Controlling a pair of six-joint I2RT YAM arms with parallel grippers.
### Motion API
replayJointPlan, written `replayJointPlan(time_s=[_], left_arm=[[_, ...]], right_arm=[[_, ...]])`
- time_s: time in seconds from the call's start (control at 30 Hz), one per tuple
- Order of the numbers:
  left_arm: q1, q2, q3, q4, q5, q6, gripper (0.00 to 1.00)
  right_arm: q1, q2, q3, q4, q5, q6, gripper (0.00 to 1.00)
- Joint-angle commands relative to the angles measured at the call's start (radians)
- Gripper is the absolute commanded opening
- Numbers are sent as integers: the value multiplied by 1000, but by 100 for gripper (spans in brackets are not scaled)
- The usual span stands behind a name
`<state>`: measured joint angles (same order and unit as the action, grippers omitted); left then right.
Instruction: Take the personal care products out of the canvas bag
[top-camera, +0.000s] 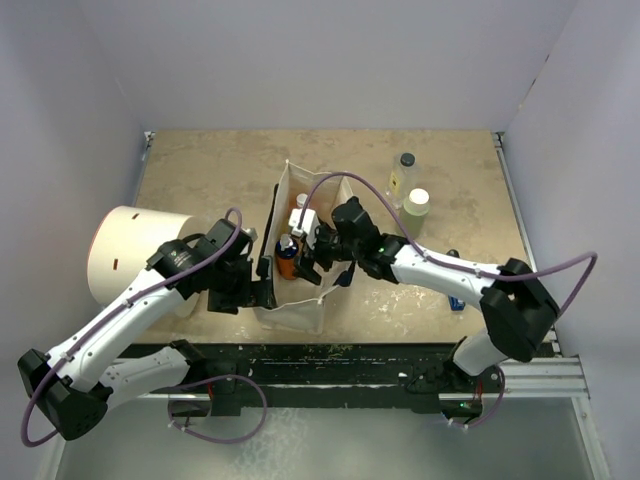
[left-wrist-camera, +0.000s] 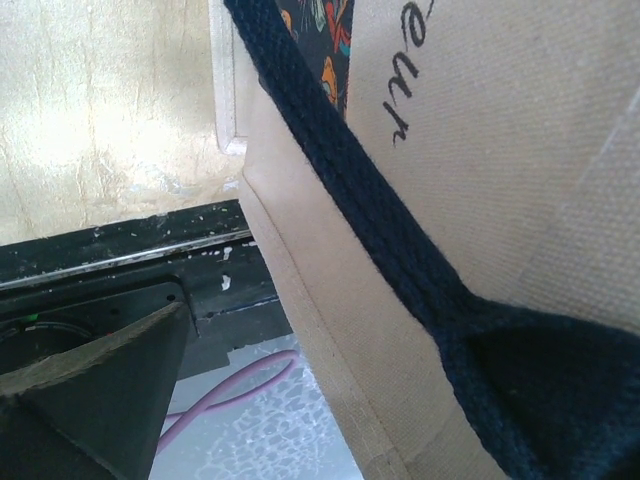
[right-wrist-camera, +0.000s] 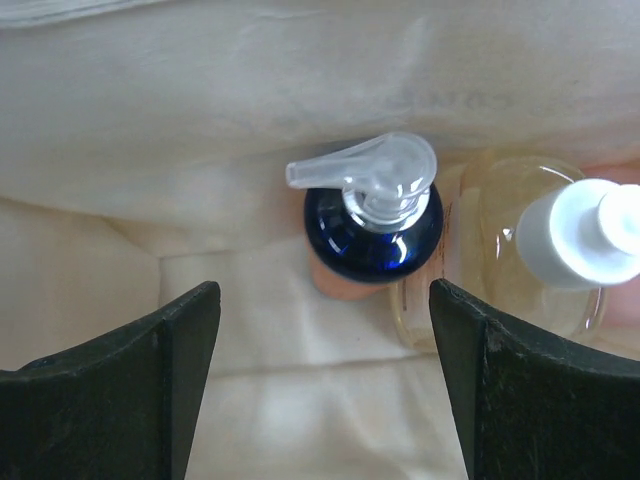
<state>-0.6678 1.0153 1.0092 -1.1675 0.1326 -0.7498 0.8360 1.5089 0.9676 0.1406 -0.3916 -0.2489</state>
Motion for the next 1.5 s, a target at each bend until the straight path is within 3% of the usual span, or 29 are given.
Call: replayJointPlan(time_s=[0.0,0.6,0.77,0.9,1.1,1.27,1.47], left_arm=[[3,-5,21,-10,-41,-11,99],[3,31,112,-66,-71,31,99],[2,35,127,-80,-83,26,99],[3,34,133,-88,-94,21,99],[2,33,146,-94,-119,1,99],[3,34,161,-97,-140,-22,99],[2,29,144,-65,-97,-55,99]], right_arm=[[2,61,29,158,29,56,87],[5,290,91,383,41,56,90],[7,326,100,412,57,42,85],[9,323,96,418,65,37,73],[9,267,67,471,24,51,38],[9,236,67,452,-10,70,17],[9,156,94,401,-58,70,4]])
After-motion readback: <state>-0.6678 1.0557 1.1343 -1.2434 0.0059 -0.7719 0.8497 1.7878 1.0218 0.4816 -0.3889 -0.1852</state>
